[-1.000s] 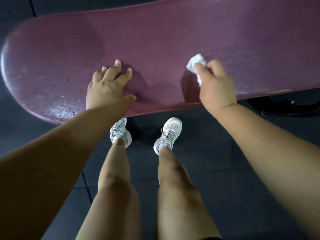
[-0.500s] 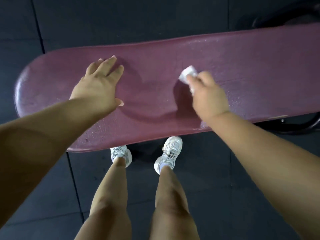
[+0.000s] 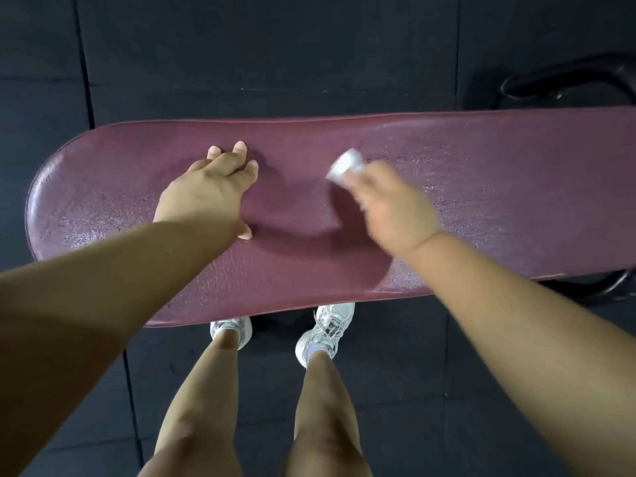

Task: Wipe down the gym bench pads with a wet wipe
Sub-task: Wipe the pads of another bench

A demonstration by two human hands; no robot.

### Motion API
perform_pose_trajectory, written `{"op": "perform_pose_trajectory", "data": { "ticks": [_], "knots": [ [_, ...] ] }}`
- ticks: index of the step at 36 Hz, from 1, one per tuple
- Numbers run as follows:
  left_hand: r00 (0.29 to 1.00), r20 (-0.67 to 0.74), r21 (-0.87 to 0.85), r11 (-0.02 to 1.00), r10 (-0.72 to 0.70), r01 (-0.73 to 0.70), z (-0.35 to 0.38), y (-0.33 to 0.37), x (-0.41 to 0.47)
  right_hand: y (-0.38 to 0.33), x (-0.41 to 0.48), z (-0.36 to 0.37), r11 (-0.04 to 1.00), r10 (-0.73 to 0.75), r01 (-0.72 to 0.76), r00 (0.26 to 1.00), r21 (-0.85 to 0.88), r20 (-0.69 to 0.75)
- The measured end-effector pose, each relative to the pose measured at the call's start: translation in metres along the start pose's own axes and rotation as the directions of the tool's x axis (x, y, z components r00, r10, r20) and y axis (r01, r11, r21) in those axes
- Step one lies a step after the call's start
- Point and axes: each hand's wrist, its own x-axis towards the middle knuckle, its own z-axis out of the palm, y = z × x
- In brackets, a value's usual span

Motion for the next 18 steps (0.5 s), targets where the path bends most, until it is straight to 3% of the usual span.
{"op": "perform_pose_trajectory", "data": {
  "ticks": [2, 4, 6, 8, 10, 12, 14, 18],
  "knots": [
    [1.000, 0.002, -0.020, 1.000, -0.003, 0.003, 0.000, 0.000, 0.001, 0.033, 0.009, -0.018, 0.948, 0.314, -0.318, 0.936, 0.002, -0.156],
    [1.000, -0.004, -0.050, 0.999, 0.000, 0.000, 0.000, 0.000, 0.002, 0.045, 0.020, -0.027, 0.836, 0.546, -0.538, 0.795, 0.108, -0.264],
    [1.000, -0.012, -0.073, 0.997, 0.000, -0.001, 0.001, 0.000, 0.003, 0.036, 0.032, -0.021, 0.750, 0.659, -0.629, 0.687, 0.203, -0.306],
    [1.000, -0.013, -0.092, 0.996, 0.000, -0.002, 0.001, -0.001, 0.004, 0.009, 0.044, -0.012, 0.734, 0.679, -0.612, 0.662, 0.293, -0.317],
    [1.000, -0.013, -0.101, 0.995, 0.018, -0.019, 0.001, -0.003, 0.002, -0.025, 0.051, 0.002, 0.841, 0.534, -0.469, 0.801, 0.270, -0.270],
    [0.999, -0.011, -0.101, 0.994, 0.049, -0.050, 0.000, -0.007, 0.000, -0.057, 0.051, 0.015, 0.958, 0.259, -0.234, 0.954, 0.166, -0.149],
    [0.996, 0.005, -0.100, 0.991, 0.091, -0.090, -0.003, -0.015, -0.003, -0.071, 0.048, 0.021, 0.995, 0.049, -0.043, 0.997, 0.088, -0.062],
    [0.995, -0.010, -0.134, 0.986, 0.096, -0.096, -0.012, -0.040, -0.011, -0.043, 0.050, 0.002, 0.991, -0.118, 0.118, 0.993, 0.059, -0.004]
  ]
}}
